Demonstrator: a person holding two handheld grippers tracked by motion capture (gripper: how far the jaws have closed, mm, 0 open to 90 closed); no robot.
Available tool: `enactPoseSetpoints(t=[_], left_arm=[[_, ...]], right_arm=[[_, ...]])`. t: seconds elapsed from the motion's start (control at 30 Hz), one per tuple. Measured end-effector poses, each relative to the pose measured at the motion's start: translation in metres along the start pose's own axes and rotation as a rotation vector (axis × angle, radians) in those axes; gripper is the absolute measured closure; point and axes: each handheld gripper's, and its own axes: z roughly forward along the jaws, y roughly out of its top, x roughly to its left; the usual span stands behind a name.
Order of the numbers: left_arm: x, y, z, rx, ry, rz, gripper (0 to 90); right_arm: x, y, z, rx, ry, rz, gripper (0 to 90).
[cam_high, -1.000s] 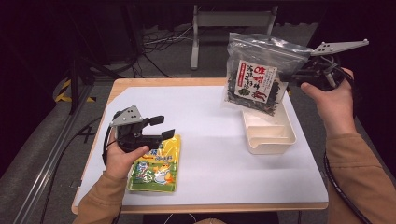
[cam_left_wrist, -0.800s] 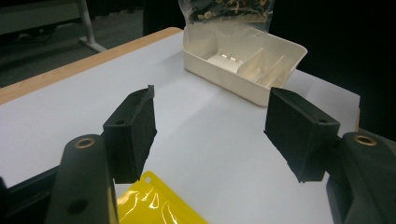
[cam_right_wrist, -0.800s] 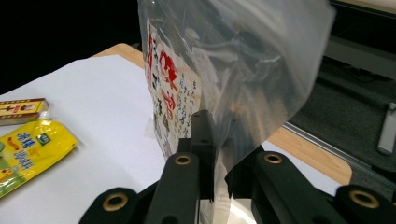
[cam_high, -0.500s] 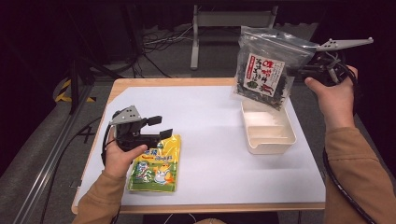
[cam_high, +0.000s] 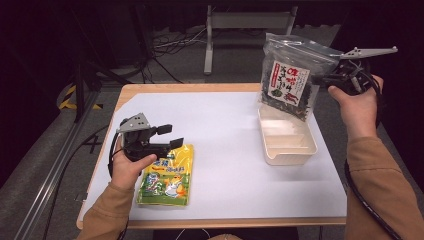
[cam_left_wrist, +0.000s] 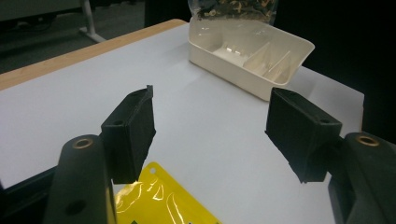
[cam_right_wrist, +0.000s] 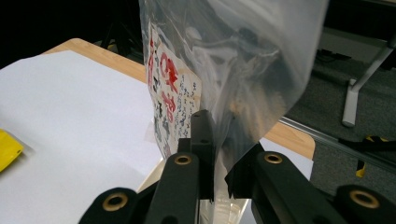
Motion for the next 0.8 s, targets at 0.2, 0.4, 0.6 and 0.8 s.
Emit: enactPoseSetpoints(t=[0.2,0.4,0.6,0.8], left_arm=[[0.001,-0.001,0.001,0.010,-0.002,-0.002,33.1],[0.001,-0.002,0.002,0.014,-0.003,-0.005,32.7],[0.002,-0.002,0.002,0.015,-0.004,-0.006,32.4],[0.003,-0.003,0.002,0.022,-0.001,-0.012,32.1]], right_arm=[[-0.005,-0.007,0.005,0.020,-0.021,0.008,83.4],[-0.007,-0.012,0.009,0.033,-0.031,0.017,83.1],[-0.008,-0.017,0.015,0.043,-0.034,0.026,82.9],[-0.009,-0.023,0.020,0.054,-0.030,0.036,82.2]])
